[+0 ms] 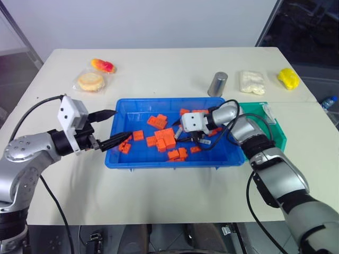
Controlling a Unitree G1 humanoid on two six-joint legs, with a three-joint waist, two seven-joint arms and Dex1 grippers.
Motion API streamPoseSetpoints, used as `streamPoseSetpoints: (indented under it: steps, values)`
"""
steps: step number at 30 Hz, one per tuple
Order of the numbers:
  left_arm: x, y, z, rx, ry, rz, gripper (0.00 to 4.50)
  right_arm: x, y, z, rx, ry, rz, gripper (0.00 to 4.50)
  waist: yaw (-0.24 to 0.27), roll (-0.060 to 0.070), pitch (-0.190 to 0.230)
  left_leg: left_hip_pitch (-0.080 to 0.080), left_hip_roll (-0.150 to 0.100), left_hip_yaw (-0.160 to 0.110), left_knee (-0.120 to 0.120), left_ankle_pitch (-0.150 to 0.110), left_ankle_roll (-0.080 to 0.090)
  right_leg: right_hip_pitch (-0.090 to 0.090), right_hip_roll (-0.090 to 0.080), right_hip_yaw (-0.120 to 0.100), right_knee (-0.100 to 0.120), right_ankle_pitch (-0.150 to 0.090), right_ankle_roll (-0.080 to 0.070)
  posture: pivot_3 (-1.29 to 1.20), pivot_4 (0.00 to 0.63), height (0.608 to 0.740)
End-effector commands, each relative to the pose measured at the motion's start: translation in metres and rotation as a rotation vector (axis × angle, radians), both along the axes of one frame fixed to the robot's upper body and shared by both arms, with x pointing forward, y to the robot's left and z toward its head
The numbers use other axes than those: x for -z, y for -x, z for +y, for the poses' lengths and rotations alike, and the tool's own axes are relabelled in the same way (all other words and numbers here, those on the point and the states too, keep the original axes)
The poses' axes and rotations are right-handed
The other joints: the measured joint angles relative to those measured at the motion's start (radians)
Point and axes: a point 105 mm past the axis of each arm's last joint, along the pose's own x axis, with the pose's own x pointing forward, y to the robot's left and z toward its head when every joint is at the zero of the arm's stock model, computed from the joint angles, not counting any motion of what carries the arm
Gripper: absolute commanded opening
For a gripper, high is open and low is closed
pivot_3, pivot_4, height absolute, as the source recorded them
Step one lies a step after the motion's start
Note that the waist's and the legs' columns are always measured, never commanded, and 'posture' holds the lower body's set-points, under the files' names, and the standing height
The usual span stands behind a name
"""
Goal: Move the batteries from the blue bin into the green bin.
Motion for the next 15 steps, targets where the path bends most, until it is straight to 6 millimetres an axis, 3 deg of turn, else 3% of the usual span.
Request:
streamPoseSetpoints:
  steps: [1,5,11,15]
  values:
    - [-0.015,0.002,-0.004,0.011,-0.003,-0.074,4.5,0.012,0.007,0.001,-0.016,0.023,0.081,2.19,0.0,0.0,0.0,0.0,0.0,0.0,0.0,0.0,0.0,0.0,0.0,0.0,0.0,0.0,0.0,0.0,0.15,0.74]
    - [-0.019,0.001,-0.004,0.011,-0.003,-0.085,4.5,0.017,0.013,0.002,-0.03,0.035,0.155,0.16,0.0,0.0,0.0,0.0,0.0,0.0,0.0,0.0,0.0,0.0,0.0,0.0,0.0,0.0,0.0,0.0,0.15,0.74]
    - [-0.024,0.0,-0.004,0.003,-0.001,-0.104,4.5,0.014,0.016,0.003,-0.042,0.038,0.179,0.04,0.0,0.0,0.0,0.0,0.0,0.0,0.0,0.0,0.0,0.001,0.0,0.0,0.0,0.0,0.0,0.0,0.15,0.74]
    - [-0.021,0.0,-0.003,-0.002,0.003,-0.099,4.5,-0.01,0.011,0.006,-0.039,-0.017,0.138,0.04,0.0,0.0,0.0,0.0,0.0,-0.001,0.0,0.0,0.0,0.001,0.0,0.0,0.0,0.0,0.0,0.0,0.15,0.74]
